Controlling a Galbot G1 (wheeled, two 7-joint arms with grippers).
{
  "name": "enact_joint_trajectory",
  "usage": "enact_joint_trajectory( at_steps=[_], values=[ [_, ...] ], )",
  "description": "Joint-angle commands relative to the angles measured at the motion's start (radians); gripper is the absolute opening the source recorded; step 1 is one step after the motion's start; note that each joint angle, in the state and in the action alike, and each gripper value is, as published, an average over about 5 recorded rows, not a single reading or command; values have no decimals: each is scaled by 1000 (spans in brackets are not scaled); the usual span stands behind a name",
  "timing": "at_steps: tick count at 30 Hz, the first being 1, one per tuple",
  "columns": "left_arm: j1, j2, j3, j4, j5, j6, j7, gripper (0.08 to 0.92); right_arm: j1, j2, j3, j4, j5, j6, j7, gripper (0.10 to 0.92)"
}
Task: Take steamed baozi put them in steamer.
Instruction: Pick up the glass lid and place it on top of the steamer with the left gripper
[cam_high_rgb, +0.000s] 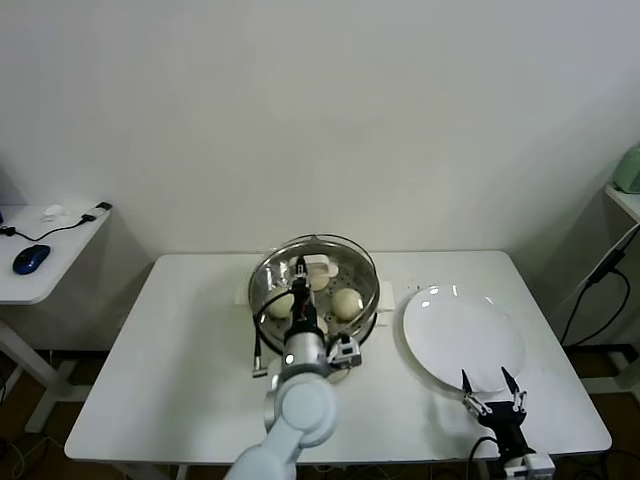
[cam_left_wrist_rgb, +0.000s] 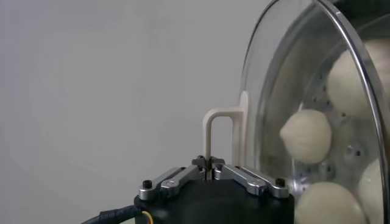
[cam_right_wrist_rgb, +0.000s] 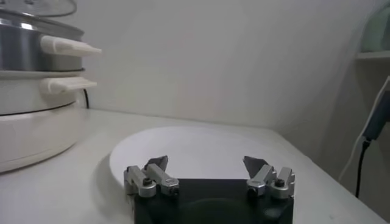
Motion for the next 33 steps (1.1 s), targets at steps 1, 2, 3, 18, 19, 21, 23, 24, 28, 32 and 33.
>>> enact_joint_trajectory(
  at_steps=[1, 2, 3, 18, 19, 21, 23, 24, 28, 32, 33],
  values=[
    [-19, -57, 39, 50, 32, 20, 4, 131, 4, 1, 1, -9, -2, 15, 12, 823],
    [-19, -61, 38, 57, 33, 20, 1, 131, 6, 2, 1, -10, -3, 16, 14, 823],
    [-19, -64, 37, 64, 35, 20, -3, 131, 8, 4, 1, -11, -5, 18, 16, 823],
    [1, -39, 10, 82, 42, 14, -13, 131, 21, 24, -1, -18, -38, 58, 33, 823],
    [2, -40, 10, 82, 42, 14, -14, 131, 20, 24, -2, -18, -39, 59, 33, 823],
    [2, -44, 10, 86, 44, 12, -18, 131, 19, 25, -3, -17, -41, 60, 34, 823],
    [2, -46, 7, 92, 49, 5, -20, 136, 19, 26, -4, -17, -44, 61, 33, 823],
    [2, -46, 5, 95, 53, 2, -21, 149, 20, 26, -4, -17, -46, 61, 33, 823],
    [6, -43, 0, 99, 66, -10, -22, 240, 22, 27, -4, -15, -50, 59, 31, 823],
    [7, -41, -1, 101, 75, -14, -22, 352, 22, 25, -4, -8, -50, 48, 23, 823],
    [8, -41, -1, 101, 76, -15, -22, 387, 20, 24, -4, -5, -47, 40, 22, 823]
  ],
)
